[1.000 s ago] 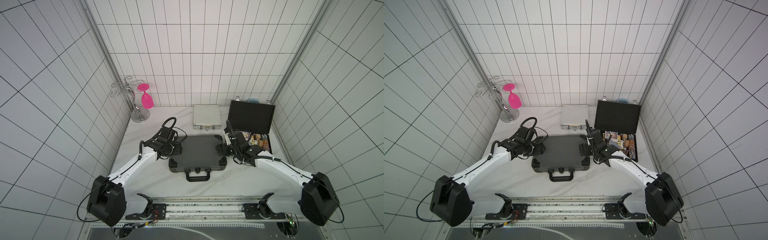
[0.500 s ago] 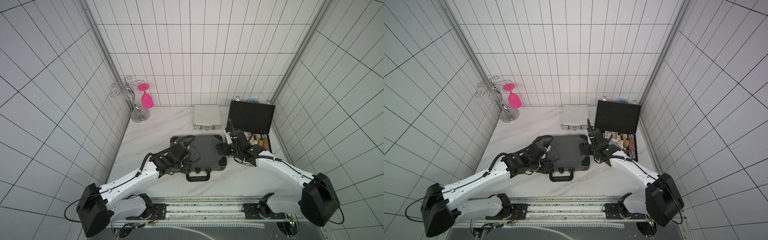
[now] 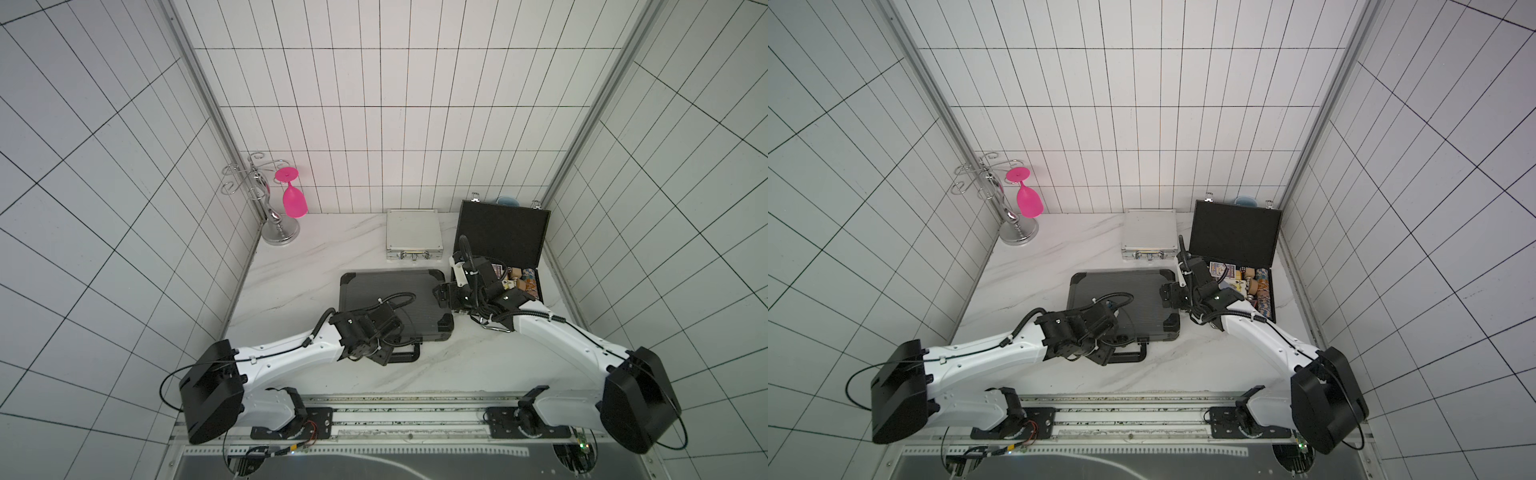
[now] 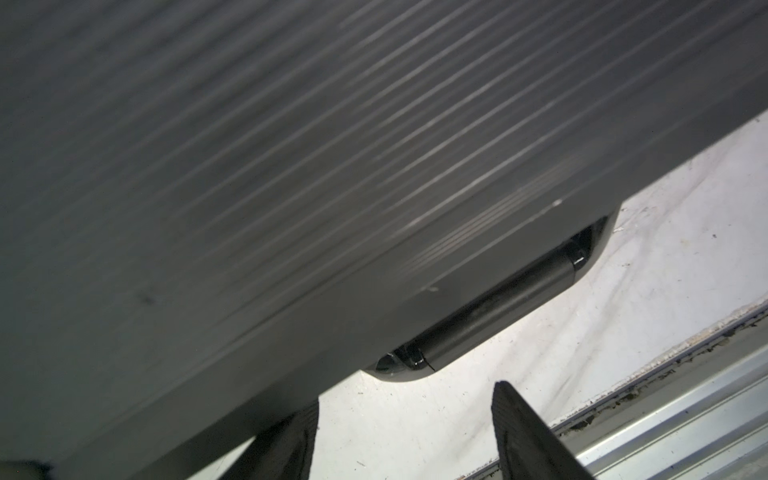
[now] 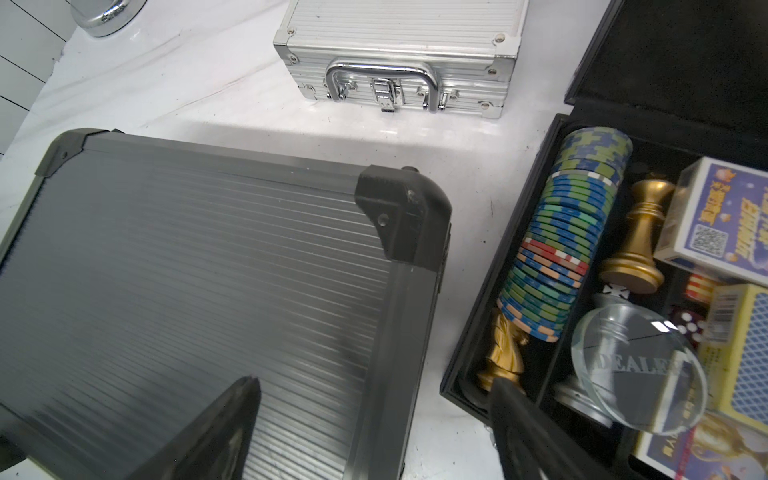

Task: Close the poker set cases
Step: Fasten the fastener on the poker set case.

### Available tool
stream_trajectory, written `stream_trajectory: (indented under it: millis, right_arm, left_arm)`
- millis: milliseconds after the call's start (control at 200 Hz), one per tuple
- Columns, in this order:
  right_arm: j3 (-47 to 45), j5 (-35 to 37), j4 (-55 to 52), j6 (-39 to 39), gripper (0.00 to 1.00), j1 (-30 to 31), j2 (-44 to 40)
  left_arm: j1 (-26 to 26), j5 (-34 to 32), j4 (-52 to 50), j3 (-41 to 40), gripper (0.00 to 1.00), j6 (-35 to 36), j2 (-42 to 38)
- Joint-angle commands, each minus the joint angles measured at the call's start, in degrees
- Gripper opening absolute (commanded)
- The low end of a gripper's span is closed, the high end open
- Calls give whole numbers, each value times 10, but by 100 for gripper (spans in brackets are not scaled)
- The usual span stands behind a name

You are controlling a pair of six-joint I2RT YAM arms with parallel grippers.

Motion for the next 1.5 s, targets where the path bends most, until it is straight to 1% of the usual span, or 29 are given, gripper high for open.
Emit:
stream_trajectory:
  millis: [0, 175, 260, 330, 465, 515, 605, 720, 874, 1019, 1134, 1209, 1309, 1409, 1494]
  right_arm:
    - [9, -7, 11, 9, 88, -6, -13]
    - [4, -14, 11, 9, 88, -6, -6]
    - [-2, -20, 12, 13, 87, -7, -11]
    - [-6, -24, 11, 15, 87, -7, -15]
    - [-8, -24, 10, 15, 87, -7, -21]
    - [-10, -28, 7, 18, 87, -7, -21]
    - [-18, -37, 0, 20, 86, -8, -23]
    - [-28, -58, -5, 33, 83, -9, -25]
    - [-33, -55, -14, 42, 81, -11, -12]
    - [-48, -64, -16, 42, 81, -19, -3]
    - [-54, -83, -10, 33, 81, -25, 10]
    - [-54, -97, -9, 29, 81, -29, 20]
    - [-54, -118, -3, 28, 81, -33, 24]
    - [-65, -146, 10, 38, 81, -33, 29]
    - [-81, -174, 28, 47, 79, -33, 36]
  left_arm:
    - [2, -71, 16, 32, 68, -17, 9]
    - [-7, -101, 8, 35, 68, -73, 38]
    - [-8, -97, 25, 24, 68, -101, 49]
    - [-8, -90, 44, 22, 68, -109, 57]
    - [-8, -93, 76, 33, 68, -129, 61]
    - [-8, -83, 76, 48, 67, -137, 66]
    - [-8, -57, 72, 72, 66, -144, 52]
    - [0, -62, 51, 100, 66, -146, 24]
    - [68, -28, 91, 110, 66, -130, 1]
    - [143, -35, 52, 135, 69, -107, 11]
    - [210, 1, 34, 124, 70, -86, 17]
    - [231, 8, 44, 109, 70, -78, 7]
    - [251, 2, 61, 93, 70, -65, -3]
    - [279, 4, 47, 87, 70, -63, 0]
    - [292, -16, 28, 79, 71, -66, 0]
